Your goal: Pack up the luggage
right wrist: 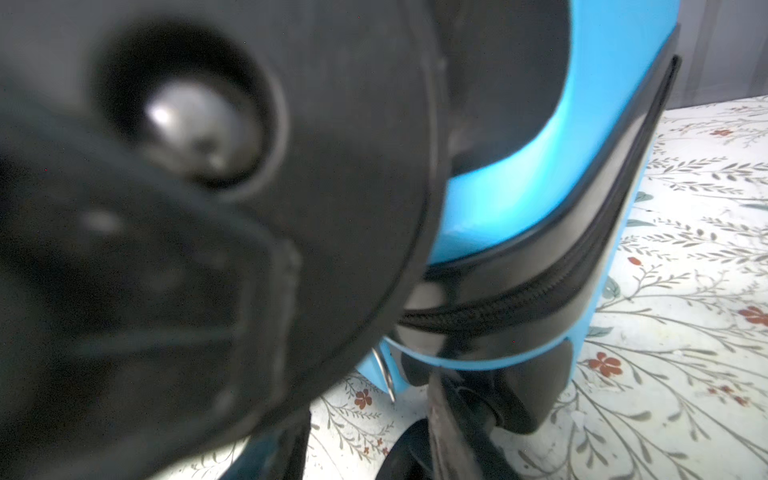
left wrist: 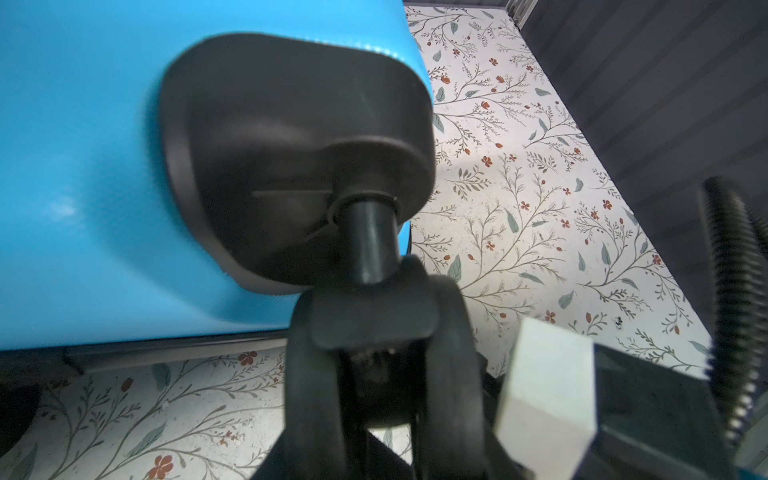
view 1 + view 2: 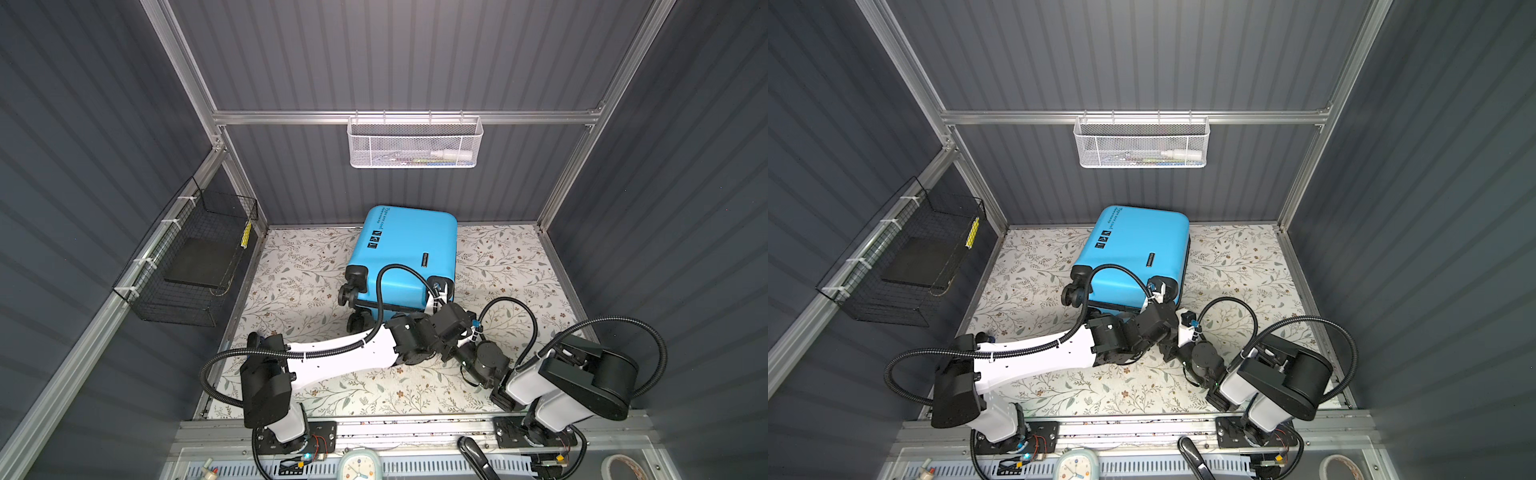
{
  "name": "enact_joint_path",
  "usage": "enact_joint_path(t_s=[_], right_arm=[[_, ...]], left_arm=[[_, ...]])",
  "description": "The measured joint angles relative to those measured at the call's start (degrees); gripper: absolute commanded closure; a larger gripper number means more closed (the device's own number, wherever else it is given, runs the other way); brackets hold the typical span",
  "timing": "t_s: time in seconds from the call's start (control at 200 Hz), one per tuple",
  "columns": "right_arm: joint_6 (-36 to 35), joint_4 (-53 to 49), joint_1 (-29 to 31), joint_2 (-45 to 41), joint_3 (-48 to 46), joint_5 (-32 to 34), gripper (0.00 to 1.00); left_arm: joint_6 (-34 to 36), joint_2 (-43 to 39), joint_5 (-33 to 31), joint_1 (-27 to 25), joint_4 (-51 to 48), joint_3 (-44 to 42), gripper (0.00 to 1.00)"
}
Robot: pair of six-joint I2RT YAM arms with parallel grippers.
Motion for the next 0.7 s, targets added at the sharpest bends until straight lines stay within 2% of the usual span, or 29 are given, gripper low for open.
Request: enact_joint_path(t_s=[0.605, 0.7], right_arm=[[-0.31, 1.33, -0.74, 3.39, 2.73, 0.66, 0.63], [-0.22, 1.46, -0.98, 3.96, 3.3, 0.44, 0.68]], left_arm=[[0.0, 0.0, -1.36, 0.17, 0.0, 0.0, 1.0], [0.0, 0.0, -1.51, 0.39, 0.02, 0.0, 1.0]])
